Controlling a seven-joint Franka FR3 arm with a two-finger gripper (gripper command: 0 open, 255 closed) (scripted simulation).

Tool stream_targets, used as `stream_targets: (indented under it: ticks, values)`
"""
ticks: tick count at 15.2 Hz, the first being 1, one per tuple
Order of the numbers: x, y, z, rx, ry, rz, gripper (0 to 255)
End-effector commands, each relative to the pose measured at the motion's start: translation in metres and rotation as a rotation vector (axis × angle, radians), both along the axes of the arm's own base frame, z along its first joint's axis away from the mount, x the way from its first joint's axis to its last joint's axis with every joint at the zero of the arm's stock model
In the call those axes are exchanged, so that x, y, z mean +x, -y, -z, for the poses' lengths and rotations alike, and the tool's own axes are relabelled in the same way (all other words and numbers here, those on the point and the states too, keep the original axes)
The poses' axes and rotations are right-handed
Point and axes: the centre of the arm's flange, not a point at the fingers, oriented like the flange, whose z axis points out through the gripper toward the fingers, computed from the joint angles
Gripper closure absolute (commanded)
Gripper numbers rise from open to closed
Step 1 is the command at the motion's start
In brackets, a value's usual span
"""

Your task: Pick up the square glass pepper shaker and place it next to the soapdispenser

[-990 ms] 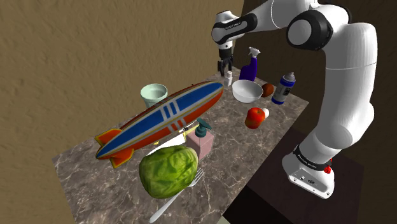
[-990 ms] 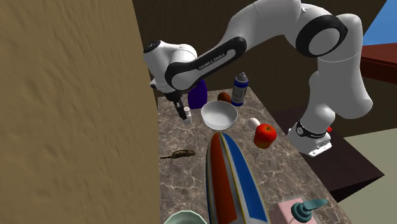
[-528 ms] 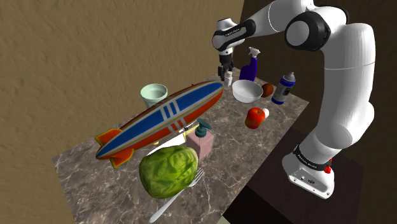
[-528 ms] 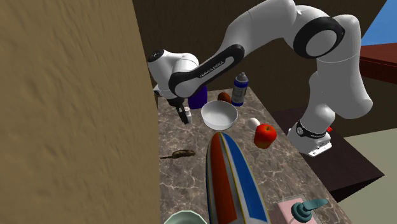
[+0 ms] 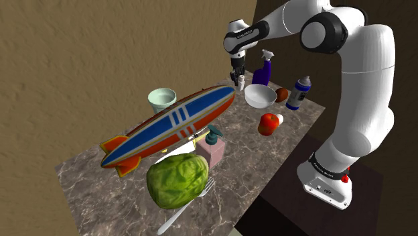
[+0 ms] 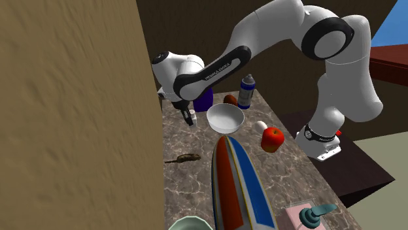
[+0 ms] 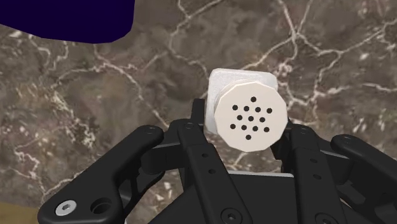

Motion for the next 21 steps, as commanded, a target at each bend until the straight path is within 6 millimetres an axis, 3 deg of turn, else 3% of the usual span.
stream_targets:
  ticks: [1,8,21]
  values:
    - [0.0,0.0,0.0,0.0,0.0,0.0,255]
    - [0.0,0.0,0.0,0.0,0.0,0.0,255]
    - [0.0,0.0,-0.068,0.0,0.0,0.0,255]
